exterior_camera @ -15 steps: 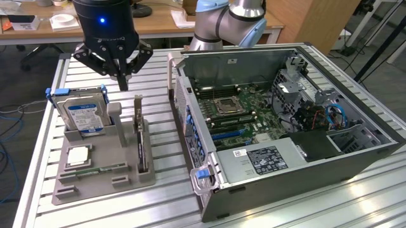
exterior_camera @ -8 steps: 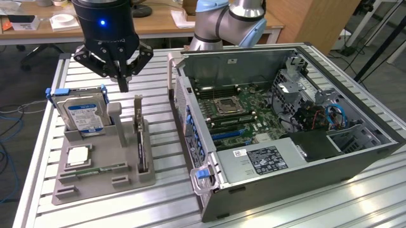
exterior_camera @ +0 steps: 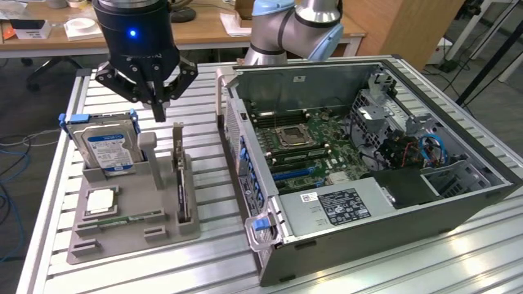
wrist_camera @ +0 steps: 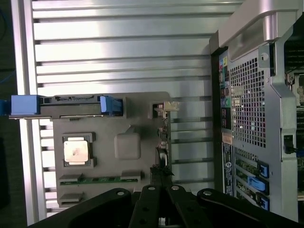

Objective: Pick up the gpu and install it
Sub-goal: 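Pick up the gpu and move the gpu toward the slot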

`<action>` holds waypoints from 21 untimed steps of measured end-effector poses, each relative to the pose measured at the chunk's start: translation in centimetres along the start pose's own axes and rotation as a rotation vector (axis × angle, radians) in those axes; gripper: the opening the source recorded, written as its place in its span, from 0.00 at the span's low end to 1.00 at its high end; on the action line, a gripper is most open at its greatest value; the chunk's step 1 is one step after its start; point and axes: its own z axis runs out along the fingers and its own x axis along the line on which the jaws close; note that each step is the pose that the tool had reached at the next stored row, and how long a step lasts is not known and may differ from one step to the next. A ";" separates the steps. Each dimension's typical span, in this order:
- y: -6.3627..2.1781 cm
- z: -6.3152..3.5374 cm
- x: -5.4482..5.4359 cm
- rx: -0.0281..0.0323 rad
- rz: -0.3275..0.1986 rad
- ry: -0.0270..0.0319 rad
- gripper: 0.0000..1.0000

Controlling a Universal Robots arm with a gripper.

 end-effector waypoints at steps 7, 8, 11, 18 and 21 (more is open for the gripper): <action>-0.56 0.11 0.0 0.0000 0.000 0.0000 0.11; -0.59 0.12 0.0 -0.0001 0.000 -0.0001 0.11; -0.59 0.11 0.0 0.0000 0.000 0.0000 0.11; -0.64 0.21 0.0 -0.0001 0.000 0.0000 0.11; -0.76 0.31 -0.1 -0.0001 0.000 -0.0001 0.11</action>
